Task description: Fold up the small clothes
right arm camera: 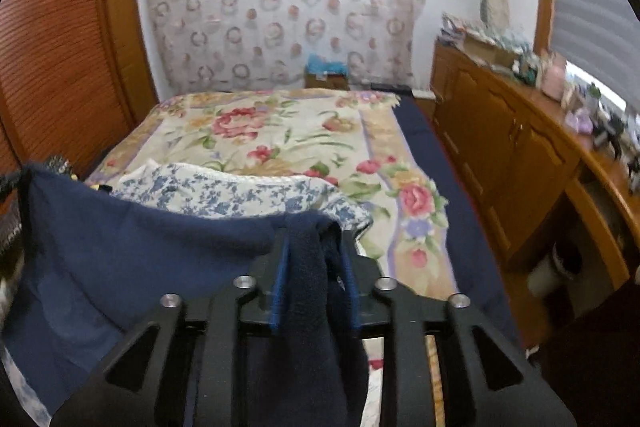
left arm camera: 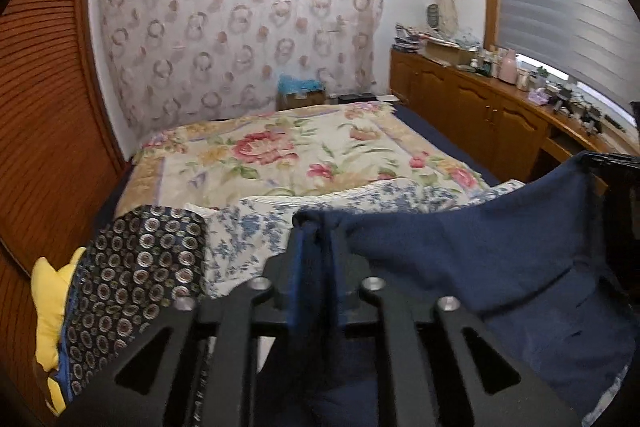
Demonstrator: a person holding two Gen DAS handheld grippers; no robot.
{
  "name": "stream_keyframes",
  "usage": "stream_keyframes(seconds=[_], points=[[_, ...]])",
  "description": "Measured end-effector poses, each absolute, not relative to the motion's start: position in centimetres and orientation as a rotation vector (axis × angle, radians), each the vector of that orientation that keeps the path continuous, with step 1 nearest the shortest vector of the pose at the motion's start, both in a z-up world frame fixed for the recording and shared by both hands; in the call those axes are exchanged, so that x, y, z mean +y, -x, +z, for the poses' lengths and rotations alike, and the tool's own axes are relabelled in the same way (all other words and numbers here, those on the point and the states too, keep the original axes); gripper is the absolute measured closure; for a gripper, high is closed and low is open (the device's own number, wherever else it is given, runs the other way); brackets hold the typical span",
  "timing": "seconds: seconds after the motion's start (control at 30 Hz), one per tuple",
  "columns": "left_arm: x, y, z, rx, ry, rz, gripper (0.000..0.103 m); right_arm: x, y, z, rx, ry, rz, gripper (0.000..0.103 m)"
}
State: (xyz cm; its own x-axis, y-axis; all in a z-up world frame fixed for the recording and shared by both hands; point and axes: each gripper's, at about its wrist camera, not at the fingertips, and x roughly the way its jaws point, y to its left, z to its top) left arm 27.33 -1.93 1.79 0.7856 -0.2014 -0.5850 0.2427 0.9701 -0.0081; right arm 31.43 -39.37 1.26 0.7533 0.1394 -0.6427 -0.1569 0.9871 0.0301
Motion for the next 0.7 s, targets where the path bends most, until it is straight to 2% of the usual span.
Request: stream_keyframes(seconds=[0.07, 0.1, 0.2, 0.33, 0.7], points=[[-2.0, -26.1, 1.8, 0.627, -0.054, -0.262, 0.063, -39.3, -30.6, 1.3, 0.704, 0.036, 0.162, 0.065], [-1.4, -25.5, 1.7, 0.633, -0.044, -0.268, 0.06, -39.1, -30.1, 1.4, 0.701, 0.046, 0.159, 0.057], [-1.1, -23.0, 1.2, 0.635, -0.02, -0.297, 0.055, -39.2, -28.2, 1.2, 0.696, 0.058, 0.162, 0.051], [-0.6, -20.2, 0.0, 0.663, 0.008, -0.319, 0.051, -39.2, -24.9, -0.4, 0.715, 0.046, 0.174, 0.049], [-1.1, -17.8, -4.9, 0.79, -0.021, -0.312, 0.051, -38.7, -19.8, -6.0, 0.831, -0.019, 0.186, 0.049]])
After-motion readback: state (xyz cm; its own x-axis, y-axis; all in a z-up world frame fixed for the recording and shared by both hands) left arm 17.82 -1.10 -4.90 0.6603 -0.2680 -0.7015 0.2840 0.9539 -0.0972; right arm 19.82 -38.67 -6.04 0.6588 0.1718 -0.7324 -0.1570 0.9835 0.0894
